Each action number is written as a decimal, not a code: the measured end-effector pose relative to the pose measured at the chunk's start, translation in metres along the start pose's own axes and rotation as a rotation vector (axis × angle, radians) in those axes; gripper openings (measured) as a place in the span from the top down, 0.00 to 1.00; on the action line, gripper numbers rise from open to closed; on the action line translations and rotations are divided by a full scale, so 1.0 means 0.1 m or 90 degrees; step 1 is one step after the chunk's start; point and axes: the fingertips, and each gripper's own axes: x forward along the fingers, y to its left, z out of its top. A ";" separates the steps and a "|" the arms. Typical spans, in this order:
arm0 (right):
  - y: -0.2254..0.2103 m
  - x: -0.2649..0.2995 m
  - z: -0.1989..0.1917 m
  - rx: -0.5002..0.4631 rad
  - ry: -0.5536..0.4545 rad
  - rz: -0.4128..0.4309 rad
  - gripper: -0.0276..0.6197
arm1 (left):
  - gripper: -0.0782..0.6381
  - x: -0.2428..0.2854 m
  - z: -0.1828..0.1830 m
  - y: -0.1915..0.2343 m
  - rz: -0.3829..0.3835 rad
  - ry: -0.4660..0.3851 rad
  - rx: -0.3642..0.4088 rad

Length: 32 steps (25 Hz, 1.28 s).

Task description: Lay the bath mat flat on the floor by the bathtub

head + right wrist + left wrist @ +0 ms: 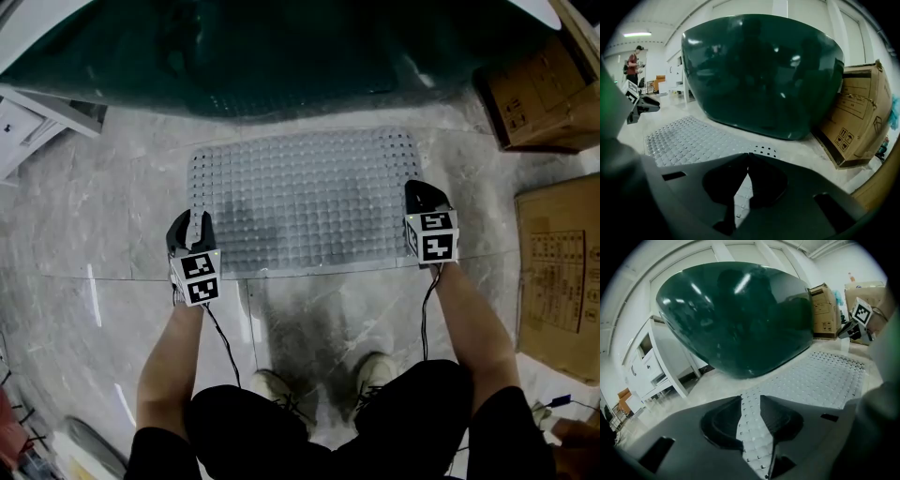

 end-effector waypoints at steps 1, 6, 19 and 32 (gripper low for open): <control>0.04 -0.02 0.02 0.003 -0.007 0.012 0.93 | 0.72 -0.03 0.06 -0.03 -0.006 -0.010 -0.001; 0.22 -0.09 0.17 0.034 -0.045 0.067 0.93 | 0.82 -0.15 0.33 -0.19 -0.044 -0.046 -0.021; 0.71 -0.33 0.68 -0.048 -0.115 0.138 0.93 | 0.87 -0.47 1.01 -0.79 -0.227 -0.183 0.001; 1.10 -0.77 1.12 -0.105 -0.155 0.206 0.93 | 0.87 -0.99 1.51 -1.14 -0.386 -0.239 0.049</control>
